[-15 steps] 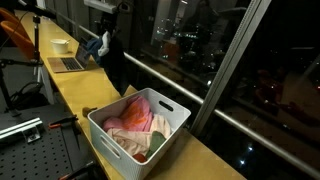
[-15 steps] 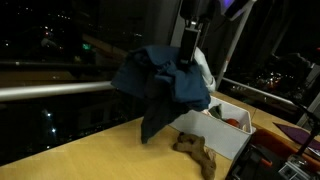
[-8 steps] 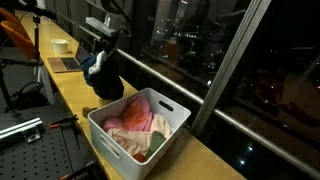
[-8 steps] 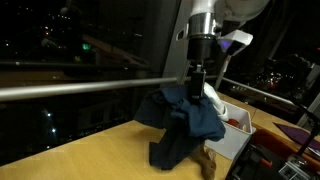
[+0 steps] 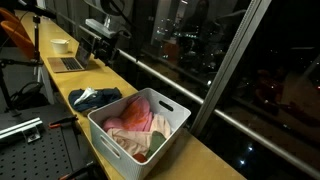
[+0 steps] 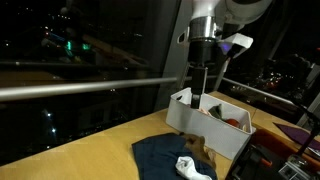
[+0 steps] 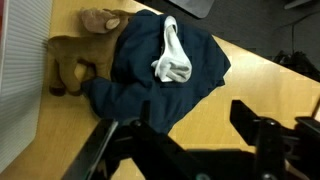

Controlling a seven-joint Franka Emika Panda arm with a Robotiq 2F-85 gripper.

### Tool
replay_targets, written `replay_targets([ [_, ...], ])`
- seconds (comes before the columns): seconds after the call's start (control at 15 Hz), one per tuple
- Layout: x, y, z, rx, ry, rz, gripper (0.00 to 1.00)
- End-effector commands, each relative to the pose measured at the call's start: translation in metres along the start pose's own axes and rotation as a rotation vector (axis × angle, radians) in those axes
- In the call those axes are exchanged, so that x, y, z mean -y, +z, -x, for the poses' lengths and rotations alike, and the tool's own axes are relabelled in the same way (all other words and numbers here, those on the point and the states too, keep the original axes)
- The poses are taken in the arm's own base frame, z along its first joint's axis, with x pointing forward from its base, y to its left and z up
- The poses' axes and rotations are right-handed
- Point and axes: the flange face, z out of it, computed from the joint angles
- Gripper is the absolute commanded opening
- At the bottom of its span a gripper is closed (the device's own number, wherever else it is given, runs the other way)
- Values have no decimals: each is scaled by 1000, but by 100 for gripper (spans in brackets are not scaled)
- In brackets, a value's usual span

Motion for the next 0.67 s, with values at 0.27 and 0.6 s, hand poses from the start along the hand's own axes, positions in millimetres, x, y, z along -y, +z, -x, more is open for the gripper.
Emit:
replay_targets([
  [0.27,-76,-17,22,-107,60,128,100],
  [0.6,-166,-17,59,-150,124,208,100],
])
